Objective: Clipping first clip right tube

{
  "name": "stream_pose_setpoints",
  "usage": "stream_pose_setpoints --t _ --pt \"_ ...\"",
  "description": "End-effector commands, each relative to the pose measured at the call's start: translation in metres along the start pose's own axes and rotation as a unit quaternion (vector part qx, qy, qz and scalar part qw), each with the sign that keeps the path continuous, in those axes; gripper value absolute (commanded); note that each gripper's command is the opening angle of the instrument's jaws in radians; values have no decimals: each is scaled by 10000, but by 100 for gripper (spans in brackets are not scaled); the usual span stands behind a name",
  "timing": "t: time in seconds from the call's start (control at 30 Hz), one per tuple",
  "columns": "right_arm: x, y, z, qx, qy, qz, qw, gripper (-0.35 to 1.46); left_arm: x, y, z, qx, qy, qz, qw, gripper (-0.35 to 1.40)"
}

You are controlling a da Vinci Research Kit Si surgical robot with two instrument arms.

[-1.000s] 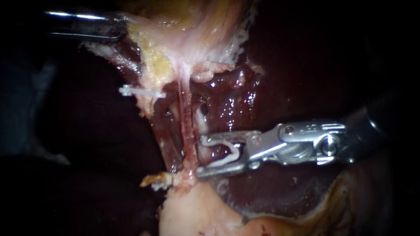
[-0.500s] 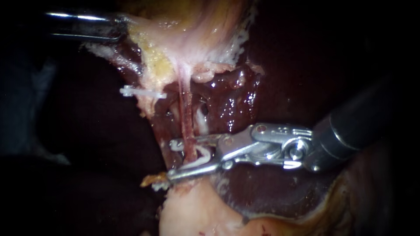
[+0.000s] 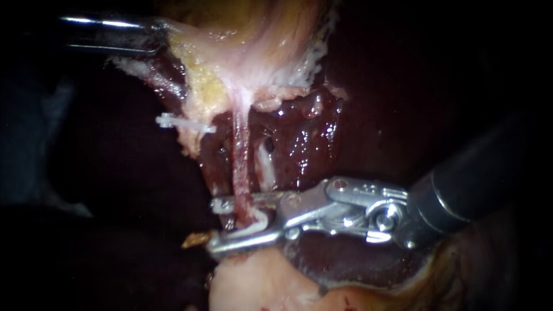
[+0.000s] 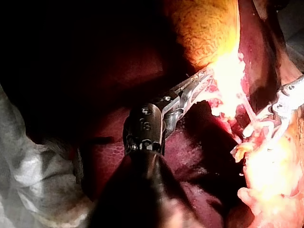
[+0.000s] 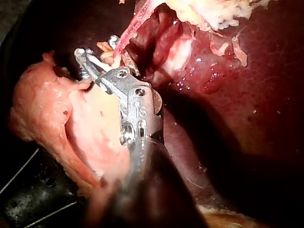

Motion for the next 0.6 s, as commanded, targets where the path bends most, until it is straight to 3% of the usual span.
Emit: stream_pose_setpoints --t 0.03,0.23,0.37,0.6 --pt "2 -4 1 82 -28 -9 10000 46 0 0 0 1 0 -1 10000 -35" --pt "12 -19 5 220 2 -43 9997 45 0 0 0 -1 -1 -1 10000 -35" --pt "14 -17 3 198 9 81 9998 41 0 0 0 -1 -1 -1 10000 -35" --pt "12 -9 -2 132 31 170 9998 20 0 0 0 0 -1 -1 10000 -35"
